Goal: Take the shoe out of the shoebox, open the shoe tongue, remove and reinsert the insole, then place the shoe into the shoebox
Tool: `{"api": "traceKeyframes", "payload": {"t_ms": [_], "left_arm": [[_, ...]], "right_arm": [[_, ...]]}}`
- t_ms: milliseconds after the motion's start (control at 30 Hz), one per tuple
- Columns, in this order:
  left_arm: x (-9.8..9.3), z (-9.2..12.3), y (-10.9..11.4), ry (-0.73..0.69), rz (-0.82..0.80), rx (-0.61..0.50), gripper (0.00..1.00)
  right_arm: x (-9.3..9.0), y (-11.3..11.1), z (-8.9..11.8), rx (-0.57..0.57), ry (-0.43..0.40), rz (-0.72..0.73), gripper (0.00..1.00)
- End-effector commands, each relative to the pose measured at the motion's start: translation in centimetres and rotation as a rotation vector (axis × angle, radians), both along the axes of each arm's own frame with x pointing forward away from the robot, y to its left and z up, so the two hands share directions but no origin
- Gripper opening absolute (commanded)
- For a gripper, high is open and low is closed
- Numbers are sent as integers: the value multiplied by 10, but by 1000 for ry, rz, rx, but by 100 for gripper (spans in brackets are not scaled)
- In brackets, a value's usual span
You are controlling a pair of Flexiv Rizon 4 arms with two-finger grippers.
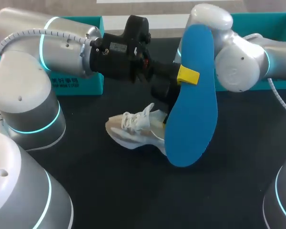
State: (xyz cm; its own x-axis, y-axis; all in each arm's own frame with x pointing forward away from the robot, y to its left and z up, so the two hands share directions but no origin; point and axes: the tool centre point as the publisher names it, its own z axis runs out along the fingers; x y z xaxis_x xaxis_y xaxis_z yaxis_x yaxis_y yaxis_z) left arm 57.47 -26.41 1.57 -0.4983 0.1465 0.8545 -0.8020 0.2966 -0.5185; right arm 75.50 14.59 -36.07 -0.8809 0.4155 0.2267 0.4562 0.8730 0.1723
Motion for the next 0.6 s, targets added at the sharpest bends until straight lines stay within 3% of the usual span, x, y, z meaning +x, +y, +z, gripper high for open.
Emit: {"api": "traceKeyframes", "payload": {"t_ms": [33, 67, 567, 600], "left_arm": [[-2, -1, 1, 0, 2, 1, 0], [-2, -1, 1, 0, 2, 1, 0], [-2, -1, 1, 0, 2, 1, 0], [-2, -1, 1, 0, 2, 1, 0]], "right_arm": [[-19, -12, 9, -48, 105, -249, 0], [-20, -11, 9, -5, 113, -242, 0], [-21, -10, 11, -21, 89, -251, 0], [-18, -9, 16, 11, 63, -304, 0]]}}
